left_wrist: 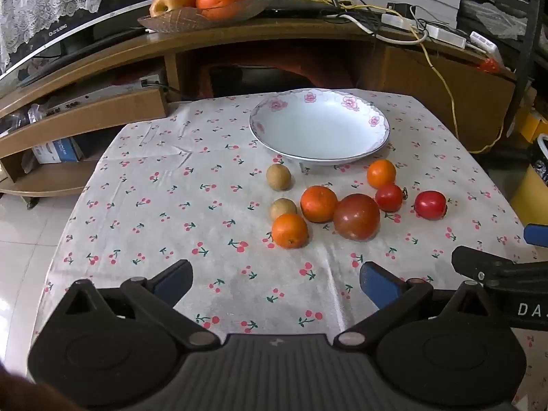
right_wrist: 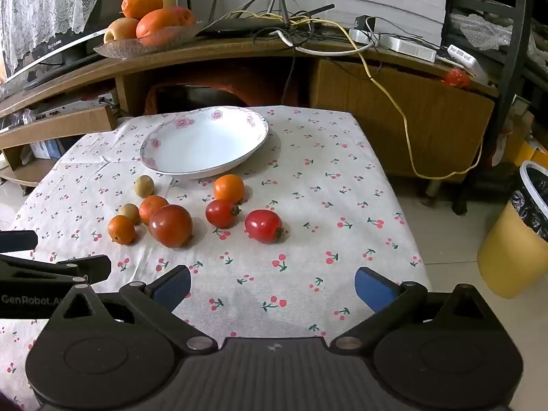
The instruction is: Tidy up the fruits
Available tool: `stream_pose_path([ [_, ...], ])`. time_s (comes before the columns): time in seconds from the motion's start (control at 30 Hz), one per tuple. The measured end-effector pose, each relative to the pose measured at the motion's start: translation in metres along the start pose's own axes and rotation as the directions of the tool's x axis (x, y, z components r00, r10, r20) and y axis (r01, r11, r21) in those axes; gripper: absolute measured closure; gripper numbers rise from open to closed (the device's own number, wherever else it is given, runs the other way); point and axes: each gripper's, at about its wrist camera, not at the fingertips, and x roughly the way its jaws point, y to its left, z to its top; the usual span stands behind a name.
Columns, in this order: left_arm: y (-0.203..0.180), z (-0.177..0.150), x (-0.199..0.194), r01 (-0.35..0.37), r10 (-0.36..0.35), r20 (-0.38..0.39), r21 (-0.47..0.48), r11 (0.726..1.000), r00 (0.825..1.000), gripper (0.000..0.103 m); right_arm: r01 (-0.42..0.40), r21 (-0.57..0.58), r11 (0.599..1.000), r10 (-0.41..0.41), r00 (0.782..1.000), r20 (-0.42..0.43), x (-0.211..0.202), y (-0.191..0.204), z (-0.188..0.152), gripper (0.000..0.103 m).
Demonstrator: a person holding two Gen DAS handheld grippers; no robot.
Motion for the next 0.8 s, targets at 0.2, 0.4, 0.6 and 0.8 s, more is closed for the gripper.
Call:
stream_pose_path([
  [0.2,0.000,-0.001,-0.002,0.026,-0.026,-0.003,-0.003,1.000,1.000,0.000,0.001,-0.003,1.000,-0.001,1.000,0.001,0.000,-0.001,-0.001,0.003],
  [0.4,0.011,0.001,0.000,0.018,-0.018,-0.021,-0.006,1.000,1.000,0.000,0.001,-0.009,1.000,-0.001,1.000,-0.007,0.003,0.003,-0.004,0.003],
  [0.6,0.002,-0.003,0.002,0.005,-0.006,-0.017,-0.016,1.000,1.000,0.000,0.000,-0.008,1.000,0.000,1.000,-0.009,0.003,0.003,-0.002,0.003],
  [0.8,0.002,-0.003,0.004,0.004,-0.004,-0.023,-0.011,1.000,1.000,0.000,-0.001,-0.009,1.000,0.001,1.000,-0.008,0.004,0.004,-0.003,0.004],
])
